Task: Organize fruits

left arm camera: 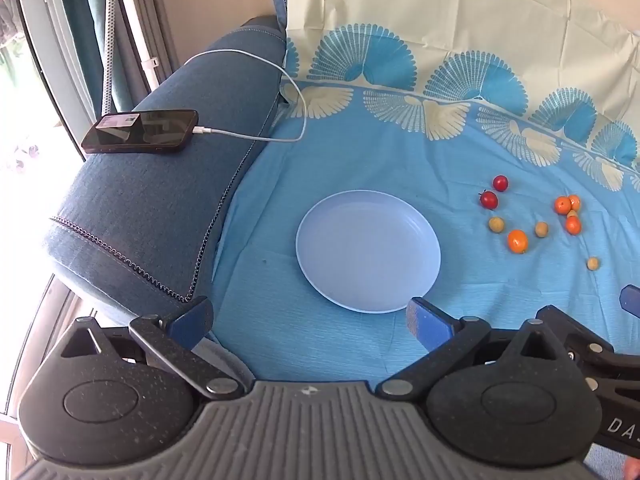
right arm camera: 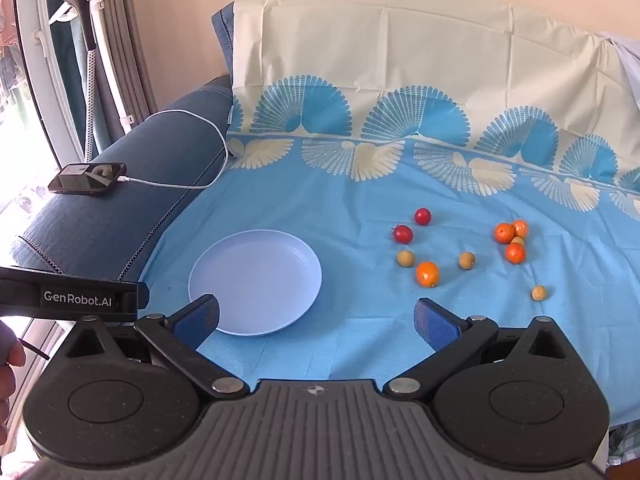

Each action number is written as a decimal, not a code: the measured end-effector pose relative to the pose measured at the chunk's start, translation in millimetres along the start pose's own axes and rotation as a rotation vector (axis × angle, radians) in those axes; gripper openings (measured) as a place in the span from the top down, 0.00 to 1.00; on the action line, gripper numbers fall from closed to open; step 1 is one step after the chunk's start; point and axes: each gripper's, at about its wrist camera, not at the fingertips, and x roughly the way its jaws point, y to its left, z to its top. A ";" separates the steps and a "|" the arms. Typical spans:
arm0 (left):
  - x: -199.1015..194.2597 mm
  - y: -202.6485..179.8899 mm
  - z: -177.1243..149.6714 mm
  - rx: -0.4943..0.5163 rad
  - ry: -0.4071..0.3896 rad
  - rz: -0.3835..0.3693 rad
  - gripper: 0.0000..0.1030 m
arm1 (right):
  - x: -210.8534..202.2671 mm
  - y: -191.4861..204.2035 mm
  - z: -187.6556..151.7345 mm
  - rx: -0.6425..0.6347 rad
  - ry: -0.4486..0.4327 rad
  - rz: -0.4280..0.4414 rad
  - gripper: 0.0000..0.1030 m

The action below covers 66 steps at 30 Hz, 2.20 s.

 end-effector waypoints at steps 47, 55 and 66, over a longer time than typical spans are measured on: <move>6.6 -7.5 -1.5 0.030 0.021 0.024 0.00 | 9.7 -1.7 -3.0 0.026 0.039 0.015 0.00; 7.3 -8.5 -1.3 0.030 0.024 0.024 0.00 | 9.8 -1.0 -3.5 0.021 0.031 0.012 0.00; 9.2 -14.7 -1.9 0.043 0.037 0.029 0.00 | 12.6 -4.8 -3.5 0.041 0.018 0.018 0.00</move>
